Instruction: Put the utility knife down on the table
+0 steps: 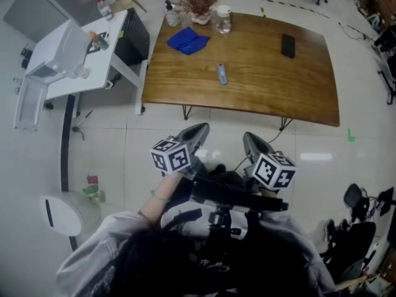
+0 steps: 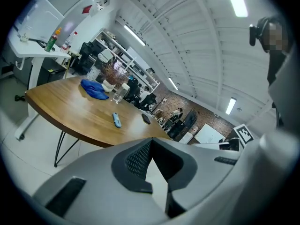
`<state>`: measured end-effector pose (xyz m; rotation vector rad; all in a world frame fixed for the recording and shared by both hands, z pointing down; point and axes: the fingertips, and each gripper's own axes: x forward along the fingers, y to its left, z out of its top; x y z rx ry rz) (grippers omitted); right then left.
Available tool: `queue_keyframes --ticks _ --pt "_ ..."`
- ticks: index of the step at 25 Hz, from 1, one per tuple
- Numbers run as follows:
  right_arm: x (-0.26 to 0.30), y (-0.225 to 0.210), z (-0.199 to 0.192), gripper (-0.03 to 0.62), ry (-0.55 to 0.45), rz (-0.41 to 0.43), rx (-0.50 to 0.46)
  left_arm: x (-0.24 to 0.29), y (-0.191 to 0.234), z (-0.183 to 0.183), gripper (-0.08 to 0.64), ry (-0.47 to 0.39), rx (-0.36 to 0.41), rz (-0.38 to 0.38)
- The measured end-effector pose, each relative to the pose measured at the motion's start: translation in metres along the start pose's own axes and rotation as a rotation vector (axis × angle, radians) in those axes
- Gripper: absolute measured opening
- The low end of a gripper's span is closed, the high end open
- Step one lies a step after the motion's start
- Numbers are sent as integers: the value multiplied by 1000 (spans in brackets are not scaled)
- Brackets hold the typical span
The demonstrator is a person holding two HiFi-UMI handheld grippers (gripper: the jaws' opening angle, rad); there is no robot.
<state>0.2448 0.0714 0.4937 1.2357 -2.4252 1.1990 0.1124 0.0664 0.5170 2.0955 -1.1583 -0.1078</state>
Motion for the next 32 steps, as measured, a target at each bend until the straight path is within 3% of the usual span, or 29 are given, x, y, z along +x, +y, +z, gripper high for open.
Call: queue_keyframes --ticks 8,12,18,32 --pt "3 11 3 14 -11 -14 7 -8 -13 -5 5 35 -15 -59" --pt "14 30 -8 14 8 -6 6 -35 2 -1 5 28 -8 -28" --pt "34 67 -35 14 62 2 -24 -82 51 15 5 -37 -61 57" --pt "40 105 -56 14 41 -32 -36 -121 76 25 5 -65 -80 21"
